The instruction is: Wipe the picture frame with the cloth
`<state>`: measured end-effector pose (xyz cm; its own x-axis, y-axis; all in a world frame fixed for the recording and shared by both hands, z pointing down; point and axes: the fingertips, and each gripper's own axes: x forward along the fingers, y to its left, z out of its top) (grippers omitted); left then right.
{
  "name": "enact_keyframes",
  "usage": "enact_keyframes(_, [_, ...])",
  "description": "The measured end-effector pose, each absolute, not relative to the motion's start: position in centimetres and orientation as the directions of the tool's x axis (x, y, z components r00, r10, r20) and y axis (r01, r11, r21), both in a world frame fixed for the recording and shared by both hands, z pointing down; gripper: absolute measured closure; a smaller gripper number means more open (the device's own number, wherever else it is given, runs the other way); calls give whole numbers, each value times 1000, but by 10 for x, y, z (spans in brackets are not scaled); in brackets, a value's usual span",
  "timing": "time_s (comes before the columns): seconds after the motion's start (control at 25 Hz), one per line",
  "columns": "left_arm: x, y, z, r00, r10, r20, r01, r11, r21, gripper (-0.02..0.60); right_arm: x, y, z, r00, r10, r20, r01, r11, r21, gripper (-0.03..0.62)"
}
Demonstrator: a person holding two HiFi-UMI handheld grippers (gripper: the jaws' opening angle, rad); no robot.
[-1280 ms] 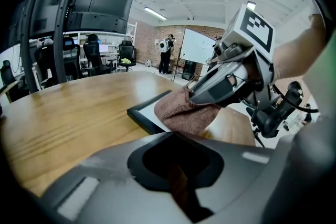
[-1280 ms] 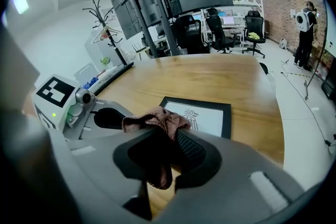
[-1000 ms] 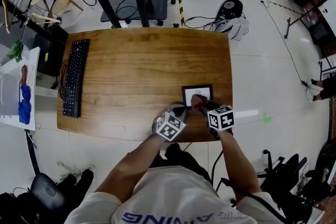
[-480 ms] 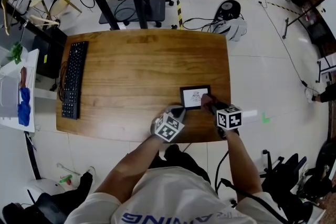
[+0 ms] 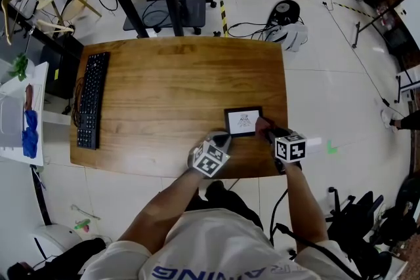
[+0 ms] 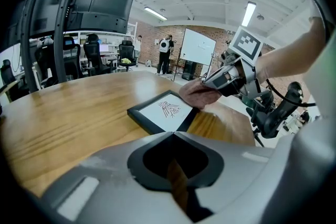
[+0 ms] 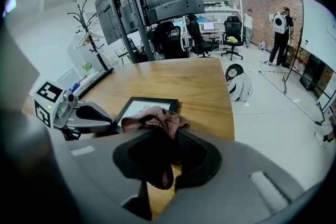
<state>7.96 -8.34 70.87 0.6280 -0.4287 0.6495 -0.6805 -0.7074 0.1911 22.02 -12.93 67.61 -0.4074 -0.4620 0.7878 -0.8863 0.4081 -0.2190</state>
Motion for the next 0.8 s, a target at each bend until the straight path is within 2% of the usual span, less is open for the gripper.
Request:
enact_keyframes(0.6, [76,-83,709,634,-429,643,-678,-708,196,577,217,-131,667,-406,-519,752,-894,397,-208,508])
enact_keyframes(0.8, [64,-95,684,635,-489,597,-698,-695,174,577,214,-132,652,-406,-574,711,-899,389,-199,508])
